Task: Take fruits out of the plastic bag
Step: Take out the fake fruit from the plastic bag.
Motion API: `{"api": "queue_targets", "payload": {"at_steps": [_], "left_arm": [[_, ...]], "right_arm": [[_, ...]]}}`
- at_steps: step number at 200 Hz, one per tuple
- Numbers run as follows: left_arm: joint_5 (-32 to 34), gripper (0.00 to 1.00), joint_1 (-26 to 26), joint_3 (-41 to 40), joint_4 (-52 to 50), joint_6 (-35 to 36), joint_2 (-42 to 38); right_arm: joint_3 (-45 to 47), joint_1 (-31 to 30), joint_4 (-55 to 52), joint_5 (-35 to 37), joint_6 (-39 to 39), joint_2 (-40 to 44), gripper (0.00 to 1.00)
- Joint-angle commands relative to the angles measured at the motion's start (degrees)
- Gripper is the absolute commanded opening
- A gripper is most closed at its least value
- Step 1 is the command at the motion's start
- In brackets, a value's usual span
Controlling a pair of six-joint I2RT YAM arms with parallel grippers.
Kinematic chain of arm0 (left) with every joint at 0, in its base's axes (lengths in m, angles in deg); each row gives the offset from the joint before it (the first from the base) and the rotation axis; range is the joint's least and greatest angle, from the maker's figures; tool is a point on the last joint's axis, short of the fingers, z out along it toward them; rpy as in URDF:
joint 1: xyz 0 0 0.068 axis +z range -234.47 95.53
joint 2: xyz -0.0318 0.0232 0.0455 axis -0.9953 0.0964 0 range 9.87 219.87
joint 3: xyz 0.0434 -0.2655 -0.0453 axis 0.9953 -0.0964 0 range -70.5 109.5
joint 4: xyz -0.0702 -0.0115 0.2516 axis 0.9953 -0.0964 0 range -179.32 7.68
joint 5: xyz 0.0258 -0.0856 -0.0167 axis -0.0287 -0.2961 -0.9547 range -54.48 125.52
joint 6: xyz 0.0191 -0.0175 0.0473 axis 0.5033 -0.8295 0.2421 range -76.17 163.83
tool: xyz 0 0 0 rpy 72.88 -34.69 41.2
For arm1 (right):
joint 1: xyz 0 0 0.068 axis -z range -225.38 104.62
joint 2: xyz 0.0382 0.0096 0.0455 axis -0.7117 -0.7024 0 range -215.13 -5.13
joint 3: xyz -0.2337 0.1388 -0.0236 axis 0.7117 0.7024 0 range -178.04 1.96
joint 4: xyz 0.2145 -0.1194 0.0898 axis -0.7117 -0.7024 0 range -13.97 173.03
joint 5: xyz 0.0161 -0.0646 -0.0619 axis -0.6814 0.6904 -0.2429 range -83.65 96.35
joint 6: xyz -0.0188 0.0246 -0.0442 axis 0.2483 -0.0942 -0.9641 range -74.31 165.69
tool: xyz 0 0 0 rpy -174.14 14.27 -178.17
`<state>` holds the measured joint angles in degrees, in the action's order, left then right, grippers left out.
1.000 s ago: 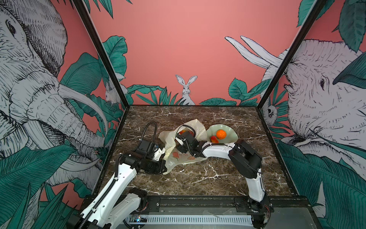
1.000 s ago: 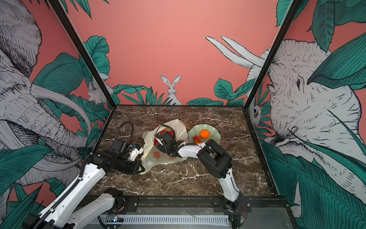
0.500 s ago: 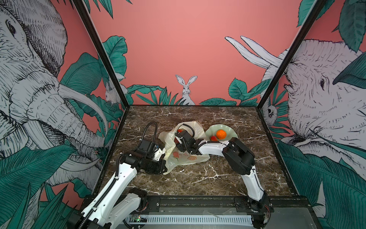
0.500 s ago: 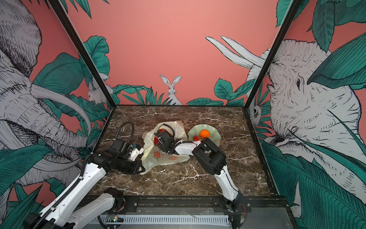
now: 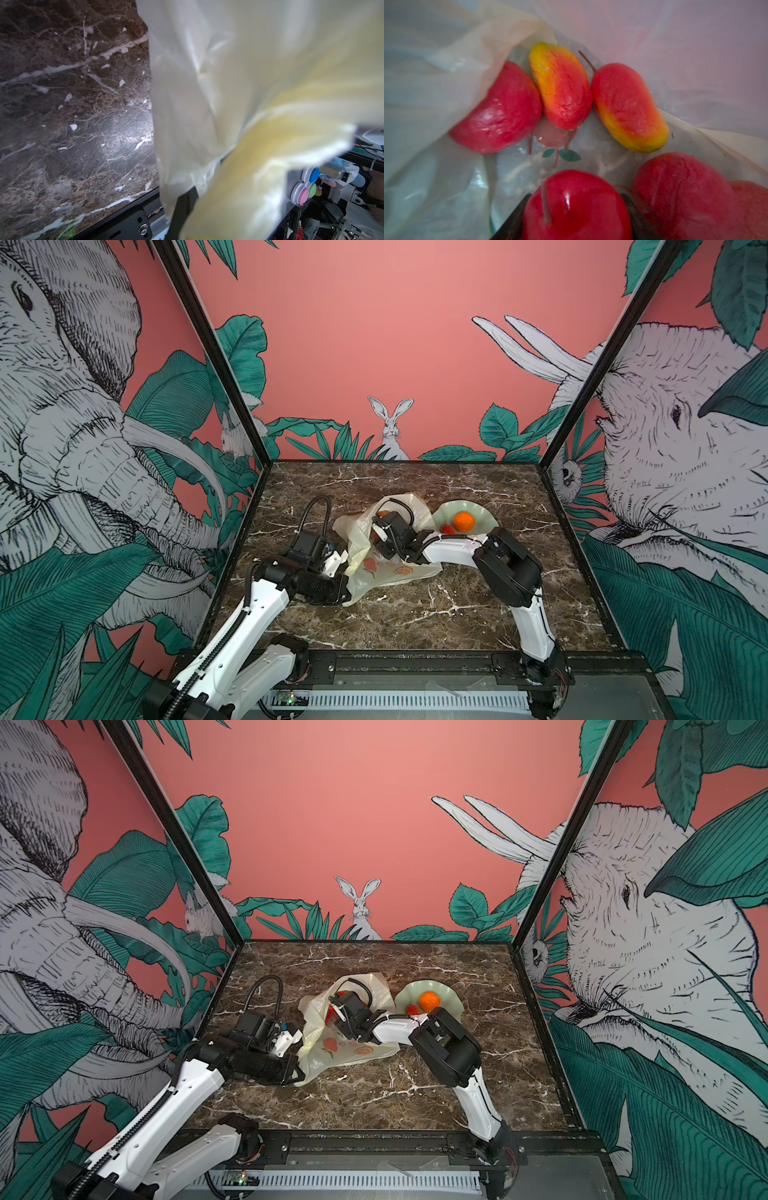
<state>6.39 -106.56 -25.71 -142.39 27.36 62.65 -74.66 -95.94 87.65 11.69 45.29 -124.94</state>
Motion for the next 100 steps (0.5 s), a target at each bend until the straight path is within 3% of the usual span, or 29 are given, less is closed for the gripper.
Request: {"api": "queue_targets", "payload": {"at_steps": [1,45,73,100], "left_arm": [[-0.12,0.00,-0.15,-0.65,-0.88,0.41,-0.26],[0.36,0.00,-0.15,-0.61,-0.78,0.22,-1.27],[0.62,0.00,-0.13,-0.46,-0.78,0.14,-1.52],[1.19,0.00,-0.13,0.59,-0.51,0.06,-2.04]], "right_arm": [[3.86,0.11,6.69,-8.07,-1.69,5.72,0.36],[10.29,0.01,12.47,-20.48,-5.01,11.55,0.36],[7.37,-0.12,4.91,-26.60,-7.31,11.97,0.36],[6.65,-0.41,0.49,-27.45,-6.86,12.83,0.38]]}}
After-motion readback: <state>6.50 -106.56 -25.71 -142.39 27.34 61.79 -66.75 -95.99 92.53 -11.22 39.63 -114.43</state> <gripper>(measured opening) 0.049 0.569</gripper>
